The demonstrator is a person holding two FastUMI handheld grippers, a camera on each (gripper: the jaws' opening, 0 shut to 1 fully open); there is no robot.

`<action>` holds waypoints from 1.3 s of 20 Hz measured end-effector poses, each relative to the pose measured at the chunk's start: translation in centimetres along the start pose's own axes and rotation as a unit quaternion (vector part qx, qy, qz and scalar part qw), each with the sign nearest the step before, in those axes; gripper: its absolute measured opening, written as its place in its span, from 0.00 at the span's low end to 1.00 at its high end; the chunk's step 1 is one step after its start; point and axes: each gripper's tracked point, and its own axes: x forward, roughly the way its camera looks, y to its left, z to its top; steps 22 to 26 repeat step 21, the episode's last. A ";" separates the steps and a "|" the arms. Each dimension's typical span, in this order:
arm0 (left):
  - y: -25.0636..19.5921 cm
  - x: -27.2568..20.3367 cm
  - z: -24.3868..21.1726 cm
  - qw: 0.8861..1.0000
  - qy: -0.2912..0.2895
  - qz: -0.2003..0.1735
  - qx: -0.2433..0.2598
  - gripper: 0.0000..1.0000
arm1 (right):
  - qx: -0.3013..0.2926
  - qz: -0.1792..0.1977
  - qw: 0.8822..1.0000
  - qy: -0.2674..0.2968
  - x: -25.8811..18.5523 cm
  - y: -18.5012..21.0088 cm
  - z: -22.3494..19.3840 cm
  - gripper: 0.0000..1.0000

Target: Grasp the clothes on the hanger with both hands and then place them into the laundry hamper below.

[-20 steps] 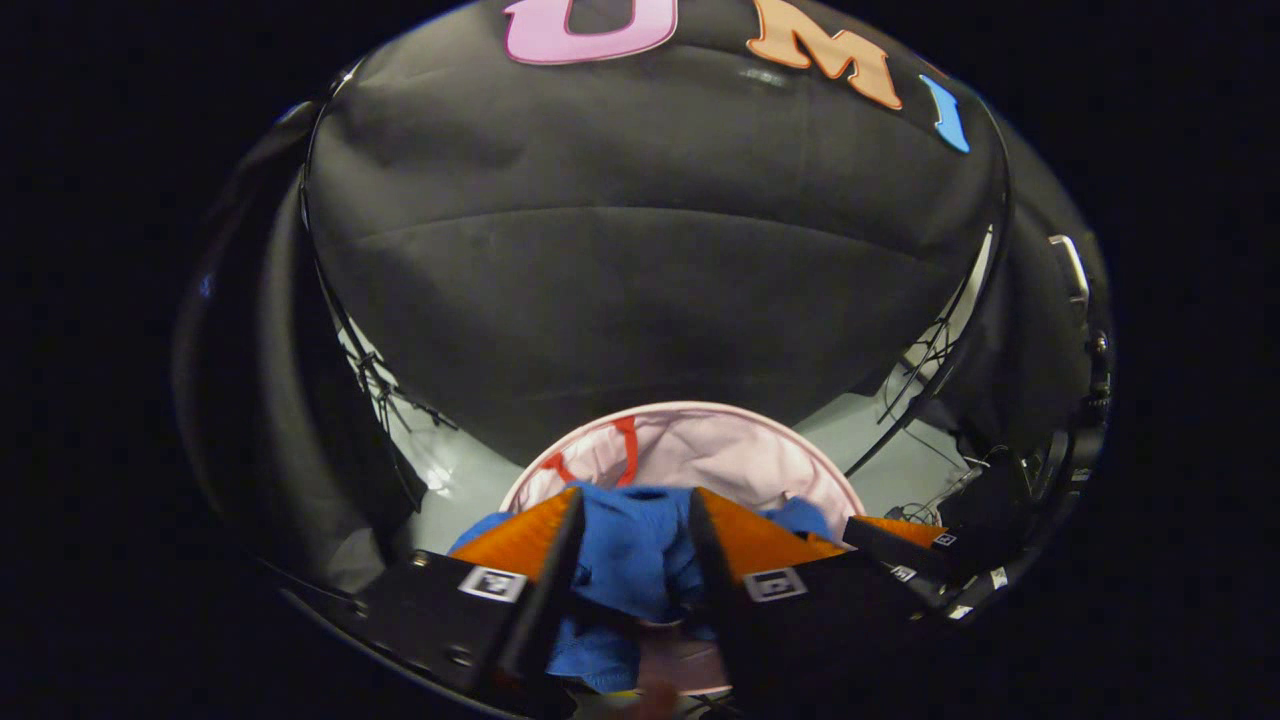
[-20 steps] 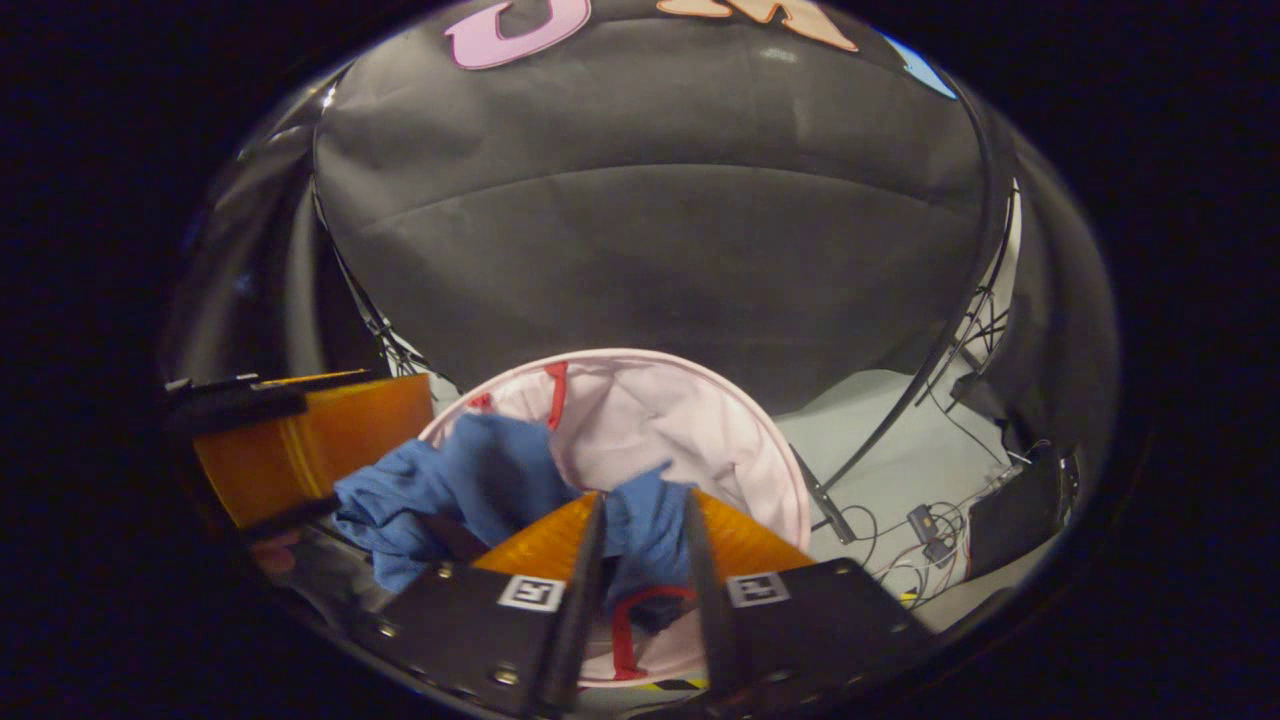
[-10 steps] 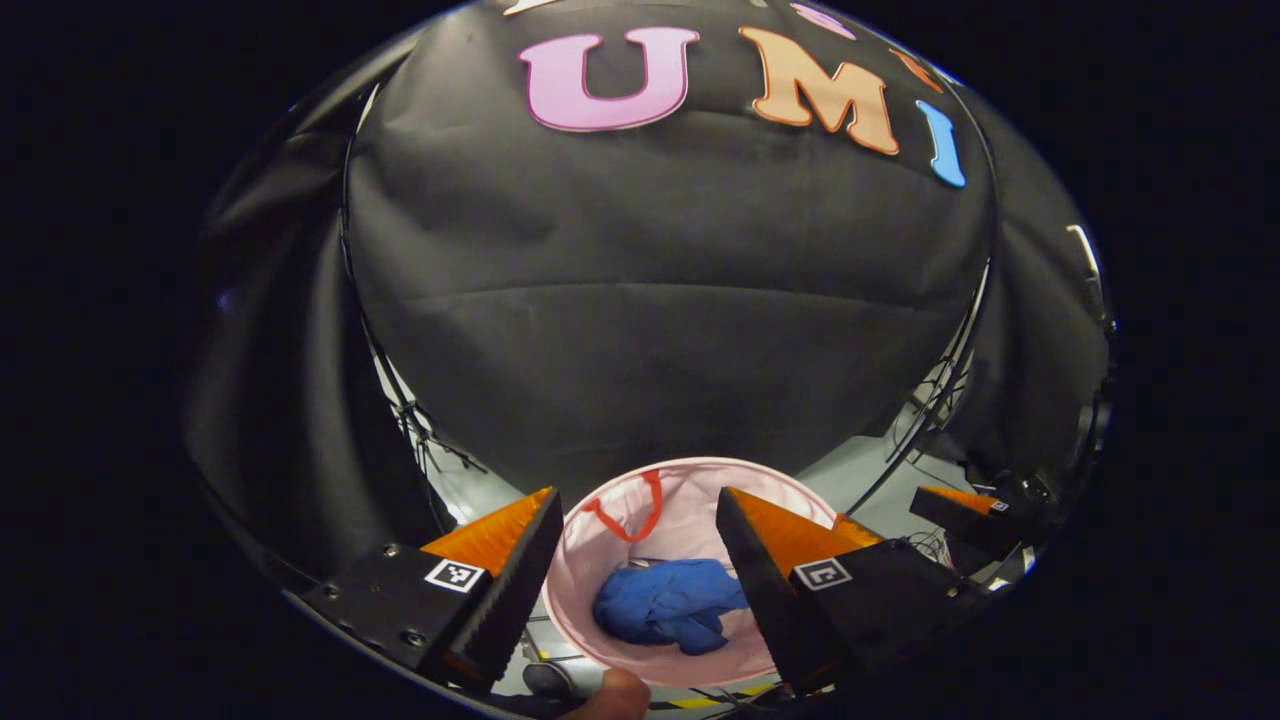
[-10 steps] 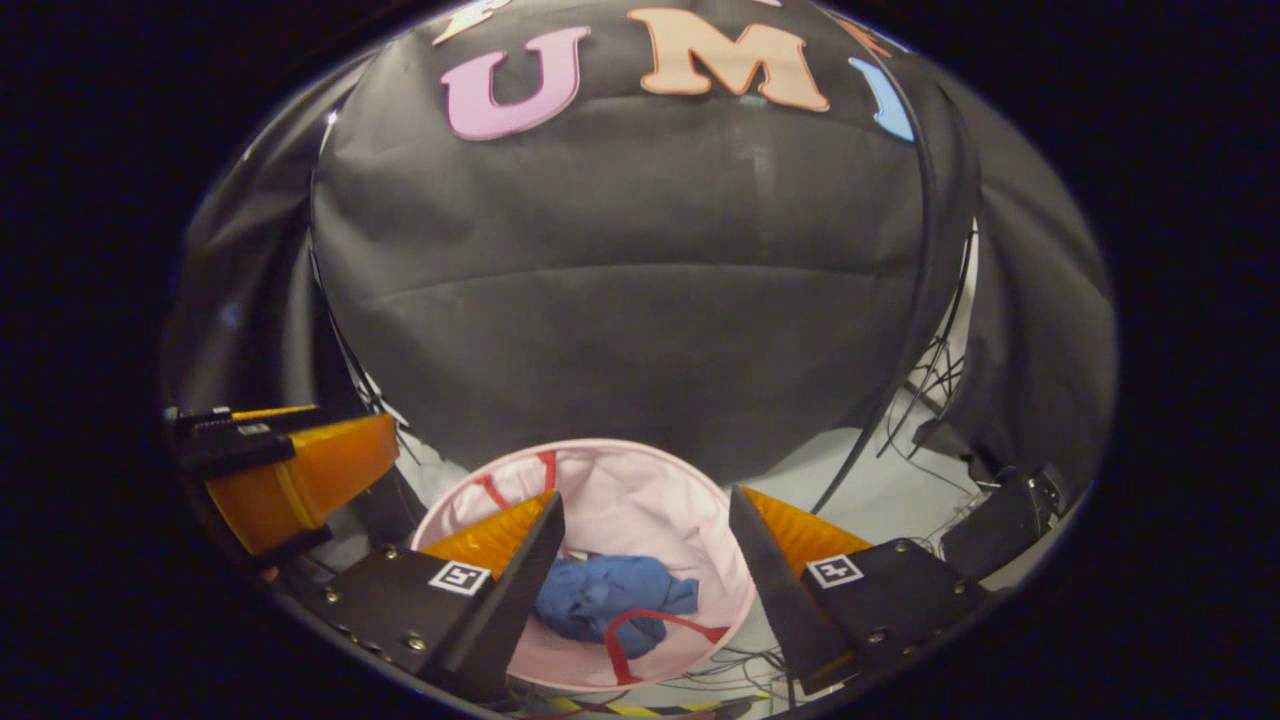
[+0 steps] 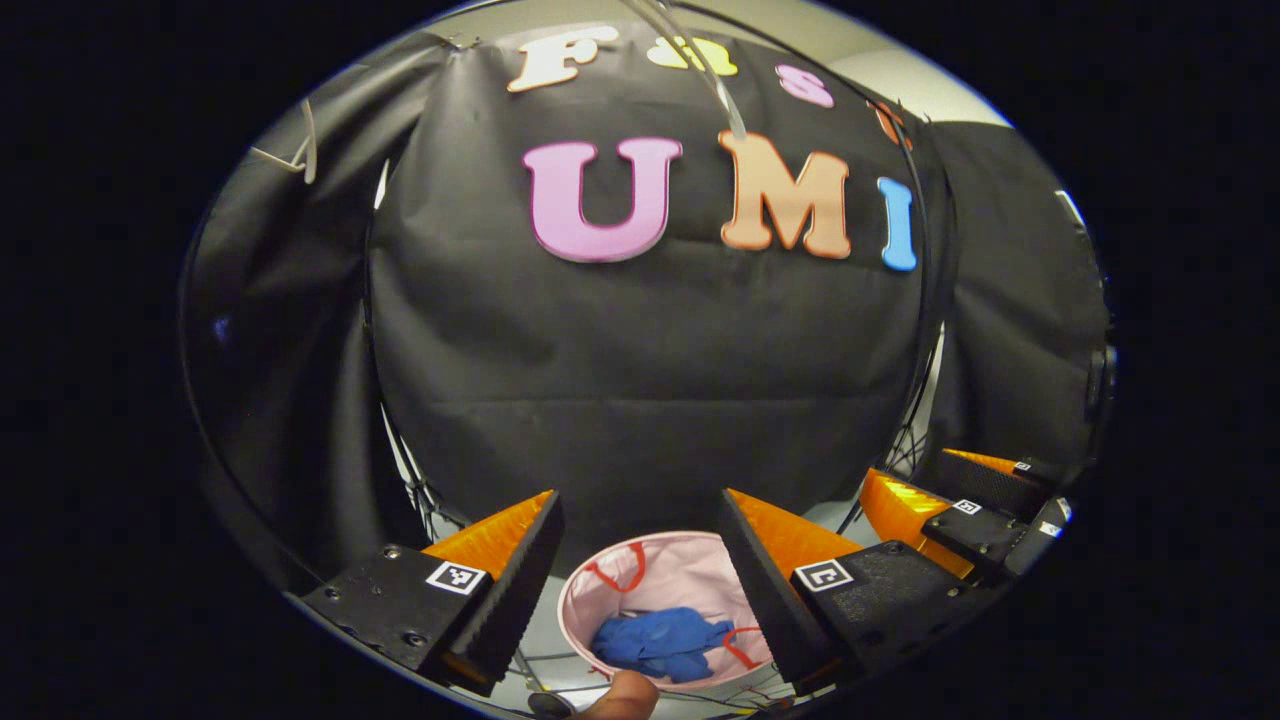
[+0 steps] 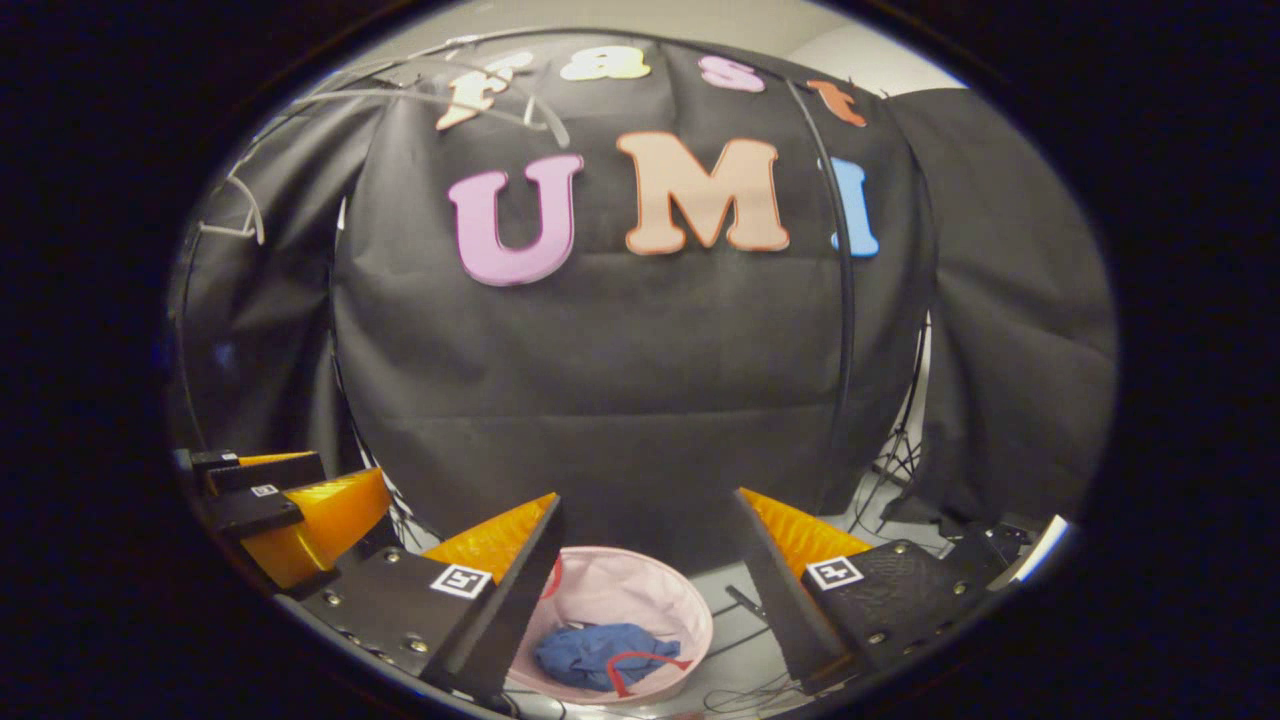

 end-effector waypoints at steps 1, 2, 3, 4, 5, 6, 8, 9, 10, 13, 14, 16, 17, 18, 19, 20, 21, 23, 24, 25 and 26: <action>0.5 -0.9 1.7 1.000 -0.016 0.004 -0.004 0.96 | -0.005 -0.005 1.000 -0.010 -0.9 -0.1 1.4 0.99; 0.9 -2.0 2.9 0.999 -0.030 0.007 -0.008 0.96 | -0.010 -0.007 1.000 -0.019 -1.7 0.1 2.9 0.99; 1.4 -2.8 4.4 0.999 -0.048 0.010 -0.013 0.96 | -0.012 -0.005 1.000 -0.025 -2.5 0.5 4.2 0.99; 1.8 -3.7 6.1 0.997 -0.069 0.013 -0.016 0.95 | -0.013 -0.001 0.999 -0.032 -3.6 0.9 5.4 0.99; 2.4 -4.7 7.8 0.995 -0.095 0.017 -0.019 0.95 | -0.012 0.000 0.999 -0.039 -4.6 1.1 6.5 0.99; 2.6 -5.5 8.7 0.994 -0.108 0.015 -0.019 0.95 | -0.010 0.001 0.999 -0.047 -5.7 1.3 7.4 0.99; 2.8 -7.4 8.0 0.995 -0.097 0.012 -0.011 0.95 | -0.006 0.009 0.998 -0.061 -7.2 2.2 8.7 0.99; 3.4 -8.0 7.9 0.996 -0.090 0.021 0.001 0.94 | -0.001 0.014 0.998 -0.066 -8.1 2.0 9.8 0.99; 4.0 -8.7 8.1 0.995 -0.087 0.039 0.017 0.94 | 0.002 0.024 0.997 -0.070 -8.9 2.1 10.5 0.99; 4.9 -11.0 10.2 0.991 -0.094 0.075 0.058 0.93 | 0.021 0.052 0.996 -0.072 -11.6 1.8 12.2 0.98; 4.6 -11.9 11.0 0.990 -0.099 0.076 0.068 0.94 | 0.031 0.056 0.995 -0.078 -12.6 1.6 13.1 0.98; 4.4 -13.8 12.7 0.987 -0.103 0.085 0.084 0.95 | 0.035 0.062 0.994 -0.083 -14.2 1.3 14.5 0.99; 4.5 -14.6 13.5 0.987 -0.109 0.089 0.082 0.97 | 0.030 0.066 0.993 -0.090 -15.3 1.2 15.5 0.98; 4.4 -15.4 14.5 0.987 -0.115 0.088 0.073 0.96 | 0.022 0.070 0.992 -0.099 -16.6 1.2 16.6 0.98; 4.1 -16.0 15.4 0.988 -0.117 0.083 0.060 1.00 | 0.017 0.070 0.991 -0.110 -17.7 1.0 17.8 0.99; 3.8 -16.5 16.1 0.989 -0.116 0.075 0.047 1.00 | 0.014 0.067 0.991 -0.119 -18.7 0.6 18.9 0.99; 3.6 -17.0 16.6 0.991 -0.112 0.069 0.031 1.00 | 0.012 0.068 0.990 -0.125 -19.4 0.5 19.8 1.00; 3.6 -17.0 16.6 0.991 -0.112 0.069 0.031 1.00 | 0.012 0.068 0.990 -0.125 -19.4 0.5 19.8 1.00; 3.6 -17.0 16.6 0.991 -0.112 0.069 0.031 1.00 | 0.012 0.068 0.990 -0.125 -19.4 0.5 19.8 1.00; 3.6 -17.0 16.6 0.991 -0.112 0.069 0.031 1.00 | 0.012 0.068 0.990 -0.125 -19.4 0.5 19.8 1.00; 3.6 -17.0 16.6 0.991 -0.112 0.069 0.031 1.00 | 0.012 0.068 0.990 -0.125 -19.4 0.5 19.8 1.00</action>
